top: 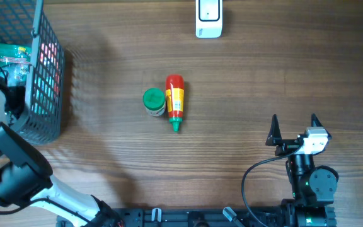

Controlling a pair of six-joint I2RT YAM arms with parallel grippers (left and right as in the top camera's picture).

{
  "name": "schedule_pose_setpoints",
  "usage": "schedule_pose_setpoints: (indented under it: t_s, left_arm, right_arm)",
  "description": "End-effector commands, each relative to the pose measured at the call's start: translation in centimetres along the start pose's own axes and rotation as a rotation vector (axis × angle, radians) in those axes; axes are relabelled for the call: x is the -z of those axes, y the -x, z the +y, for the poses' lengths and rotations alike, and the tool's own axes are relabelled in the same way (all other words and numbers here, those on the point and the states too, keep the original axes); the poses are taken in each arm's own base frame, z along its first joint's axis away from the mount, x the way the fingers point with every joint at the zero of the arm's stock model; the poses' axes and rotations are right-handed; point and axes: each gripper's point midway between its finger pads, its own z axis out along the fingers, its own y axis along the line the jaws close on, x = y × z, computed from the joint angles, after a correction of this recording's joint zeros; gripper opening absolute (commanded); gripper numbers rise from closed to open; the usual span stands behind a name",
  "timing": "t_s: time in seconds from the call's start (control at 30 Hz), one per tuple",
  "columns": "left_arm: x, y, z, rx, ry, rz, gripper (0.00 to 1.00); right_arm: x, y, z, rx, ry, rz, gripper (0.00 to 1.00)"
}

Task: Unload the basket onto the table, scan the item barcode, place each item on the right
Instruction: 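Reach into the basket and grasp the pale green wipes packet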

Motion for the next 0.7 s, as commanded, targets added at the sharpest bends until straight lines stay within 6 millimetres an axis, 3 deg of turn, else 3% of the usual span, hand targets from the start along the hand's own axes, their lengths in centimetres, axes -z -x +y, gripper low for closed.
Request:
schedule_pose_setpoints:
  t_s: [0.0, 0.13, 0.2, 0.27, 0.3, 0.43, 0.67]
  left_arm:
    - [-2.7, -1.9, 0.2, -0.046, -0.041, 0.061, 1.00]
    - [-3.8, -2.1, 0.1, -0.055, -0.069, 0.045, 1.00]
    - [-4.3, -2.3, 0.0, -0.061, -0.075, 0.041, 0.91]
    - [-4.6, -2.5, 0.1, -0.065, -0.076, 0.042, 0.67]
    - [-4.8, -2.6, 0.1, -0.068, -0.075, 0.043, 0.49]
    - [-5.0, -3.0, 0.3, -0.078, -0.070, 0.047, 0.07]
    - [-4.0, -2.5, 0.6, -0.106, -0.072, 0.042, 0.04]
  right_arm:
    - [0.0, 0.1, 0.4, 0.012, 0.022, -0.007, 1.00]
    - [0.0, 0.1, 0.4, 0.012, 0.022, -0.007, 1.00]
    - [0.0, 0.1, 0.4, 0.012, 0.022, -0.007, 1.00]
    - [0.0, 0.1, 0.4, 0.012, 0.022, -0.007, 1.00]
    - [0.0, 0.1, 0.4, 0.012, 0.022, -0.007, 1.00]
    - [0.0, 0.1, 0.4, 0.012, 0.022, -0.007, 1.00]
    - [0.0, 0.1, 0.4, 0.012, 0.022, -0.007, 1.00]
